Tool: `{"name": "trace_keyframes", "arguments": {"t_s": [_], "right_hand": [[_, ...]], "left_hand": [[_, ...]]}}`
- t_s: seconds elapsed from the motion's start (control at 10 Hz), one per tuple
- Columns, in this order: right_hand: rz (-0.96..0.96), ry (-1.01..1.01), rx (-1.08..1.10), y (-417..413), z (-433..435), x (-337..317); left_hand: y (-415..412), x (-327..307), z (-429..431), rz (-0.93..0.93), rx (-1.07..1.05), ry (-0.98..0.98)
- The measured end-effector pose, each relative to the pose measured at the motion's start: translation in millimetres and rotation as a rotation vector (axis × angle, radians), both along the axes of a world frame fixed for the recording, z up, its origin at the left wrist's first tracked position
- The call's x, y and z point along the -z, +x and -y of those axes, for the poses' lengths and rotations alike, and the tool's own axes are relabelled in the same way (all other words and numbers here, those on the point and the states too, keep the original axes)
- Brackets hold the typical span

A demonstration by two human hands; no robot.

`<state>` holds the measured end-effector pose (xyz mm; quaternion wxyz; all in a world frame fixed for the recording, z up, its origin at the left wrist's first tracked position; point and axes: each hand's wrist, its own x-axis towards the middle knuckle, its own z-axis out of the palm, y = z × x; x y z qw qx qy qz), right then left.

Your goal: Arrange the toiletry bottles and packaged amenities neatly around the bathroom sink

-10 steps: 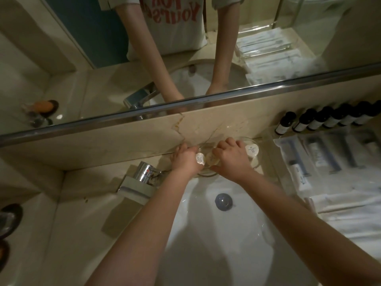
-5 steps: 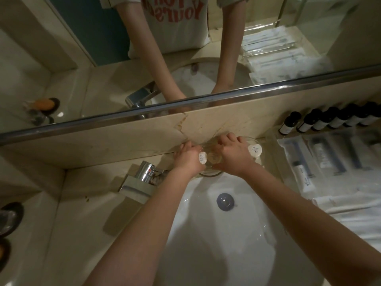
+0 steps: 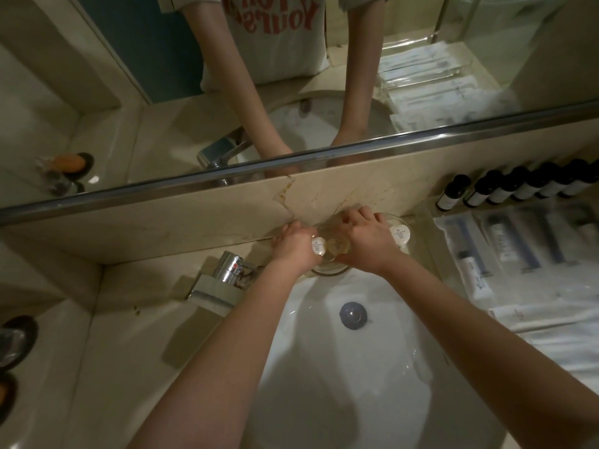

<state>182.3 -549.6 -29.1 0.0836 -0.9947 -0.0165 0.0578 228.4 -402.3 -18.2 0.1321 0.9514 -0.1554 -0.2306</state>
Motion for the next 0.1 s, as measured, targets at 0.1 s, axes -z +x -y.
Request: {"name": "trace_keyframes", "arguments": {"t_s": [0.1], "right_hand": [[0.003,-0.007,0.006,-5.5,-1.1,-12.6]], "left_hand": [[-0.4,-10.6,-5.9,0.026,-0.003,0.021]]}}
